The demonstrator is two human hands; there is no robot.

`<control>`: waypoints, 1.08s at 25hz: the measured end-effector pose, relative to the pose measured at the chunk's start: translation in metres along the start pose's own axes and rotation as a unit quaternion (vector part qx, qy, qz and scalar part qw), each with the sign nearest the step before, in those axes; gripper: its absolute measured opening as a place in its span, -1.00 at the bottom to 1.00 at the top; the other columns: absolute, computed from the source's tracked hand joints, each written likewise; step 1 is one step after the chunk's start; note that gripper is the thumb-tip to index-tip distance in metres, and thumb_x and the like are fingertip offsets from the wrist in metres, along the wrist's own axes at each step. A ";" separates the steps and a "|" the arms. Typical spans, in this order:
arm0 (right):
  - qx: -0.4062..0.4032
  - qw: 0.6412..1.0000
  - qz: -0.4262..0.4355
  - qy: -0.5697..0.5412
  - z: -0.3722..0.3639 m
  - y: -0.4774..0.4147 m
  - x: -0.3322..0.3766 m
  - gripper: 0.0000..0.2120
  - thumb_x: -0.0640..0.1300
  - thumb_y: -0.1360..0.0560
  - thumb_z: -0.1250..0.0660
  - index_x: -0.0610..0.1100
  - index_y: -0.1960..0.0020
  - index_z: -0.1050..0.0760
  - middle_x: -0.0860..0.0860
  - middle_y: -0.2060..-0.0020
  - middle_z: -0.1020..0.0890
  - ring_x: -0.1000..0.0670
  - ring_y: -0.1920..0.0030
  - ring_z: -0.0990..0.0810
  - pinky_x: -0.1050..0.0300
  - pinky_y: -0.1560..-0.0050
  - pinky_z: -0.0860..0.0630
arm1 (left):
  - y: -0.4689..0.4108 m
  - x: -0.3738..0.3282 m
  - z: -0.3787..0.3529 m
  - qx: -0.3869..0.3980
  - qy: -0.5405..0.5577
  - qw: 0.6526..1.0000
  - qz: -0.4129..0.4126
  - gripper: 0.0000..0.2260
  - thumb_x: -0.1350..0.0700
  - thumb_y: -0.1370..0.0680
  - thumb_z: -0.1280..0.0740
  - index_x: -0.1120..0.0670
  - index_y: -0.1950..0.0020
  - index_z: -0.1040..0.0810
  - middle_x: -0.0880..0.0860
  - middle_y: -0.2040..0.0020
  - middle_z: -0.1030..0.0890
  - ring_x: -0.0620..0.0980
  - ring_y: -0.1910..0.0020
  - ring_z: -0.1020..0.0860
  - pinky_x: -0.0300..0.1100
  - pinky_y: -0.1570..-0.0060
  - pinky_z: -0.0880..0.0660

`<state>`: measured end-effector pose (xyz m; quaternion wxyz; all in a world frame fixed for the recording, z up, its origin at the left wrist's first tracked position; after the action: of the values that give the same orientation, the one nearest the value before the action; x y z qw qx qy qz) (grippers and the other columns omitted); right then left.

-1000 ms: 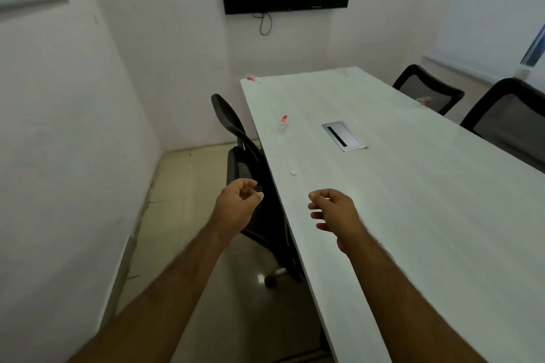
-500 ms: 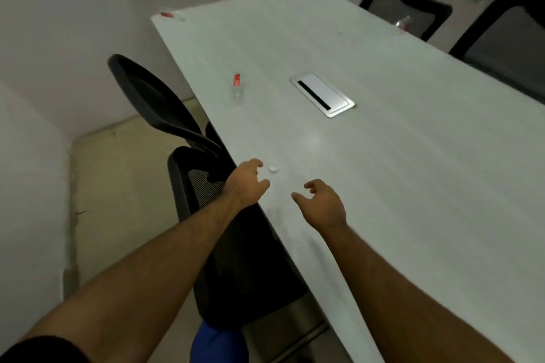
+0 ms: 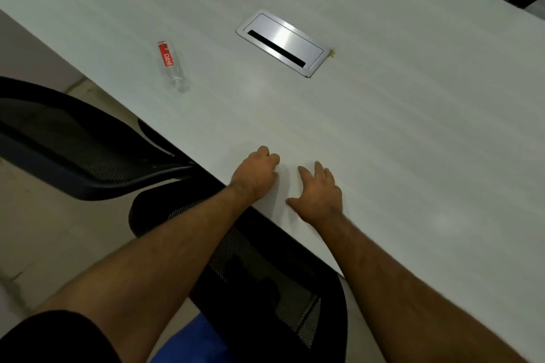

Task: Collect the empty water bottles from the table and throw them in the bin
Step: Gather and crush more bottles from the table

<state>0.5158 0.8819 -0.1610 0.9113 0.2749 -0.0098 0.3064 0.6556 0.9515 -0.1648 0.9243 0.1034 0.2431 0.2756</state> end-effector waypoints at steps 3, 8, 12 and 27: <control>-0.014 0.999 -0.008 -0.052 0.011 0.002 0.021 -0.26 0.20 -0.45 -0.39 0.03 -0.54 -0.24 -0.08 -0.53 -0.30 -0.18 -0.48 -0.31 -0.12 -0.35 -0.39 | 0.001 0.013 0.024 -0.014 0.054 0.998 0.035 -0.72 0.10 -0.57 -0.30 0.14 -0.27 -0.54 0.16 -0.21 -0.51 0.16 -0.14 -0.55 -0.05 -0.12 -0.50; -0.039 0.980 0.016 -0.194 0.040 -0.018 0.094 -0.50 0.16 -0.48 -0.37 0.02 -0.37 -0.45 -0.02 -0.26 -0.60 -0.09 -0.20 -0.59 0.02 -0.13 -0.55 | -0.005 0.069 0.114 -0.119 0.150 0.975 0.112 -0.76 0.14 -0.45 -0.38 0.16 -0.09 -0.54 0.12 0.00 -0.55 0.06 0.09 -0.52 -0.16 0.16 -0.39; -0.065 0.954 0.046 -0.291 0.061 -0.068 0.190 -0.53 0.14 -0.48 -0.39 0.00 -0.32 -0.46 -0.04 -0.18 -0.64 -0.06 -0.10 -0.63 0.07 -0.07 -0.53 | -0.032 0.162 0.189 -0.227 0.254 0.925 0.170 -0.84 0.16 -0.46 -0.41 0.18 0.01 -0.53 0.11 0.07 -0.57 0.05 0.13 -0.53 -0.16 0.17 -0.43; -0.171 0.944 -0.056 -0.276 0.053 -0.218 0.382 -0.65 0.03 -0.46 -0.39 -0.05 -0.20 -0.52 -0.07 -0.04 -0.65 -0.12 0.01 -0.63 0.01 0.01 -0.58 | -0.141 0.351 0.240 -0.153 0.422 0.872 0.195 -0.83 0.07 -0.53 -0.41 0.12 -0.06 -0.64 0.06 0.01 -0.63 0.04 0.04 -0.58 -0.13 0.03 -0.56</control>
<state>0.9566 0.9220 -0.1528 0.9218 0.1883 -0.2981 0.1610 1.0981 1.0175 -0.1419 0.6652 -0.1197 0.5398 0.5017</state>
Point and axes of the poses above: each hand's wrist, its own y-axis away from the middle knuckle, its own z-axis out of the back of the hand, x = y × z, the point moved 2 cm from there along -y, towards the middle knuckle
